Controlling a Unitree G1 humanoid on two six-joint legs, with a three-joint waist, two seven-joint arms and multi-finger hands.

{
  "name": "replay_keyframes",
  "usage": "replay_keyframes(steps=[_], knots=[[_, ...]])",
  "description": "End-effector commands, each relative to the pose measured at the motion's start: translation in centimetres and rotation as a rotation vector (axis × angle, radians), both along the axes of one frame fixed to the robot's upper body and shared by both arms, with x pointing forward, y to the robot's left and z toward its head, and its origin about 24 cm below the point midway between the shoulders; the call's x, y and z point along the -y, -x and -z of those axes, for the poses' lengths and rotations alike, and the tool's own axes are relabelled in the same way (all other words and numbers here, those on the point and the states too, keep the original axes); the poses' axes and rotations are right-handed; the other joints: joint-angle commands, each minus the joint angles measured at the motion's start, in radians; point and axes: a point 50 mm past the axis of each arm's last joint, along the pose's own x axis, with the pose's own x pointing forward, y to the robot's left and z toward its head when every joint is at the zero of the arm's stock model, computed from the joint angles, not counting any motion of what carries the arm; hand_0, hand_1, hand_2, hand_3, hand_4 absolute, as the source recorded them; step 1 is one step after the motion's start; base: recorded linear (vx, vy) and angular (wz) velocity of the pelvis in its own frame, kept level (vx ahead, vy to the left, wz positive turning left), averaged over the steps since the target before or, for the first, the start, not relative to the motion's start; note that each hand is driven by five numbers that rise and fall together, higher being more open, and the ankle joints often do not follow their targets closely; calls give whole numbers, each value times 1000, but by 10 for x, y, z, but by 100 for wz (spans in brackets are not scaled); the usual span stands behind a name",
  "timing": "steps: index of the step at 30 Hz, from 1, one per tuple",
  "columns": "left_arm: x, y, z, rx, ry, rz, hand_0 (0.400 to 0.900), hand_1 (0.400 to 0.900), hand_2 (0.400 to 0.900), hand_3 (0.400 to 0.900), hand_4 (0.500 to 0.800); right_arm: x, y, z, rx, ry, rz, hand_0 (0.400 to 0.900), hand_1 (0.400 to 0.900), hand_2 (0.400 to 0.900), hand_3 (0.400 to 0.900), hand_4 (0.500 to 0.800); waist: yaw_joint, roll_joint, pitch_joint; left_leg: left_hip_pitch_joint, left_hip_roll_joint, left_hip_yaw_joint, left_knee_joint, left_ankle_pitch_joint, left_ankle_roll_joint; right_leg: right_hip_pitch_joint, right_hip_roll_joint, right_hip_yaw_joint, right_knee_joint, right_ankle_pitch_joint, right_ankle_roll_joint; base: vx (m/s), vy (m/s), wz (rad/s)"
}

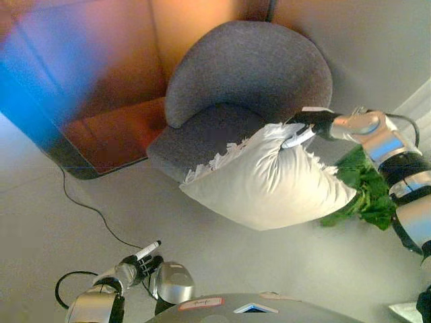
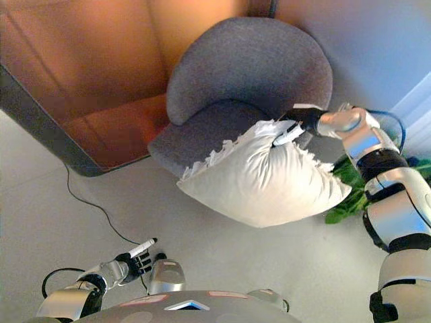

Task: Pick up the pillow and put it on the sofa.

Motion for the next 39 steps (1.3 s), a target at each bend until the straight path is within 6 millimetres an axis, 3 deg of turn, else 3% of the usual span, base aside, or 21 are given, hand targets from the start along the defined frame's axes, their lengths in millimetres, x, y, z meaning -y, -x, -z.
replay_keyframes(steps=[1, 3, 8, 12, 14, 15, 17, 22, 26, 29, 31, 35, 39], knots=[[-28, 3, -9, -40, -103, 145, 900, 900, 900, 900, 800, 4, -11, -135, 378, -100, 35, 400, 400, 400, 400, 500, 51, -35, -103, 77, -93, -34, -46, -9, 141, -109, -14, 182, 193, 117, 92, 195, -87, 88], [-33, 2, -12, -26, -123, 146, 900, 900, 900, 900, 800, -1, -13, -133, 368, -105, 32, 400, 400, 400, 400, 500, 38, -47, -104, 95, -86, -68, -86, 2, 135, -140, 20, 233, 134, 123, 92, 206, -299, 54], [-48, 0, -19, 4, -167, 82, 900, 900, 900, 900, 800, -20, -20, -128, 361, -132, -17, 400, 400, 400, 400, 500, 17, -91, -85, 159, -9, -72, -124, -30, 87, -225, 80, 252, -121, 164, 92, 216, -509, 33], [-57, -8, -26, 24, -217, 75, 900, 900, 900, 900, 800, -28, -23, -129, 336, -218, -4, 400, 400, 400, 400, 500, 17, -118, -65, 142, 71, -117, -97, -18, 66, -211, 138, 265, -55, 15, 92, 149, -437, 58], [-55, -7, -24, 31, -212, 52, 900, 900, 900, 900, 800, -31, -25, -123, 296, -219, 1, 400, 400, 400, 400, 500, 20, -108, -71, 159, 108, -105, -142, 30, 43, -175, 164, 252, -50, -67, 92, 96, -153, 26], [-51, -8, -23, 37, -207, 41, 900, 900, 900, 900, 800, -30, -25, -119, 270, -220, 12, 400, 400, 400, 400, 500, 28, -103, -76, 158, 128, -82, -166, 70, 30, -150, 161, 218, -53, -86, 92, 99, -58, 22], [-42, -8, -18, 36, -191, 37, 900, 900, 900, 900, 800, -24, -27, -109, 232, -221, 44, 400, 400, 400, 400, 500, 33, -87, -84, 153, 149, -70, -205, 122, 11, -114, 175, 207, -76, -117, 92, 126, 3, 18], [-27, 2, -8, 3, -149, 45, 900, 900, 900, 900, 800, -12, -28, -85, 130, -221, 129, 400, 400, 400, 400, 500, 54, -39, -88, 143, 146, -70, -257, 180, -8, -78, 143, 161, -65, -158, 92, 126, 56, 11], [-24, 3, -7, 4, -151, 48, 900, 900, 900, 900, 800, -1, -26, -69, 83, -237, 192, 400, 400, 400, 400, 500, 54, -8, -77, 150, 149, -67, -271, 187, -8, -91, 118, 161, -38, -171, 92, 119, 9, 14], [-25, -6, -10, 30, -158, 43, 900, 900, 900, 900, 800, 2, -26, -65, 72, -259, 239, 400, 400, 400, 400, 500, 48, 13, -56, 142, 157, -75, -273, 184, -8, -138, 103, 176, 2, -179, 92, 22, -71, 15], [-24, -20, -14, 63, -160, 34, 900, 900, 900, 900, 800, 3, -27, -66, 94, -241, 262, 400, 400, 400, 400, 500, 44, 28, -27, 129, 164, -81, -276, 183, -8, -194, 90, 190, 41, -183, 92, -99, -94, 15], [-19, -59, -29, 190, -163, 7, 900, 900, 900, 900, 800, 14, -29, -87, 229, -210, 361, 400, 400, 400, 400, 500, 35, 60, 81, 62, 170, -137, -283, 184, -8, -342, 64, 231, 141, -199, 92, -281, -150, 27], [-10, -55, -24, 253, -113, 9, 900, 900, 900, 900, 800, 31, -24, -105, 316, -179, 447, 400, 400, 400, 400, 500, 43, 83, 153, -3, 168, -185, -281, 199, -8, -474, 44, 261, 237, -203, 92, -214, -110, 20]])
